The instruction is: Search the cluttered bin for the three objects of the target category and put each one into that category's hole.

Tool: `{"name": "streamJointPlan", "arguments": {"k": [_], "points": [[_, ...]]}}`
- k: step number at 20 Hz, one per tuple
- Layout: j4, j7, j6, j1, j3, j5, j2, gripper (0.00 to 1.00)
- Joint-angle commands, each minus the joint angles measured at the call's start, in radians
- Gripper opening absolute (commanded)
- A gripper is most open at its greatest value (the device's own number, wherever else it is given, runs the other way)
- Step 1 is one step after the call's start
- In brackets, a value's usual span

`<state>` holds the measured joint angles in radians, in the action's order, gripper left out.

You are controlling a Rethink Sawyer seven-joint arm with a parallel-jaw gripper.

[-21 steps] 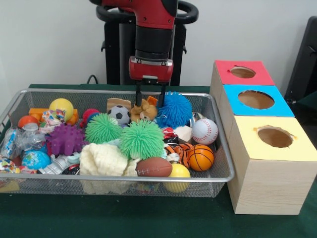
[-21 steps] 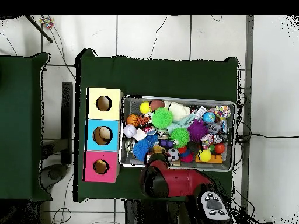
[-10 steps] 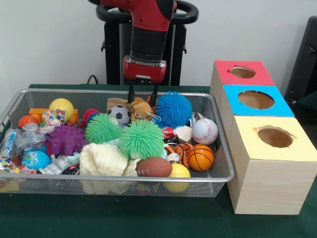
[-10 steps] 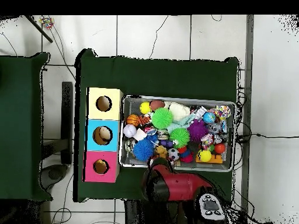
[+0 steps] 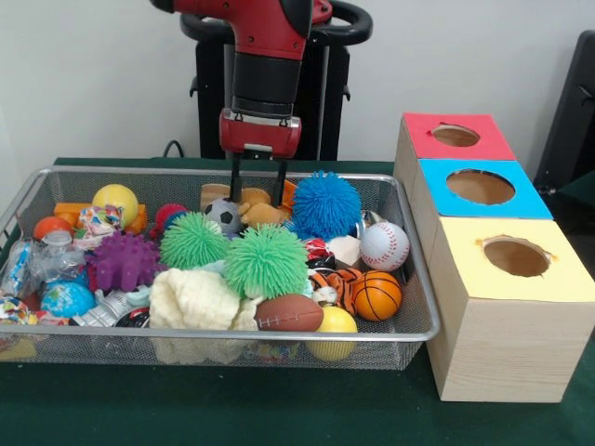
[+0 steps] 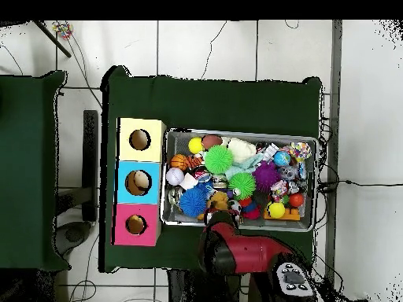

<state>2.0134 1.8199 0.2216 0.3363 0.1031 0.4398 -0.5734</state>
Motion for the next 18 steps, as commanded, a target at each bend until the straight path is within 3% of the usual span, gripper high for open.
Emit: {"name": "streamJointPlan", "arguments": {"k": [1,8,18], "points": [[-0.064,0.14,0.095,0.062,-0.154,0.055,0.027,1.0],[-0.067,0.146,0.108,0.03,-0.117,0.013,0.045,1.0],[-0.085,0.123,0.011,-0.011,-0.081,-0.024,0.054,1.0]]}}
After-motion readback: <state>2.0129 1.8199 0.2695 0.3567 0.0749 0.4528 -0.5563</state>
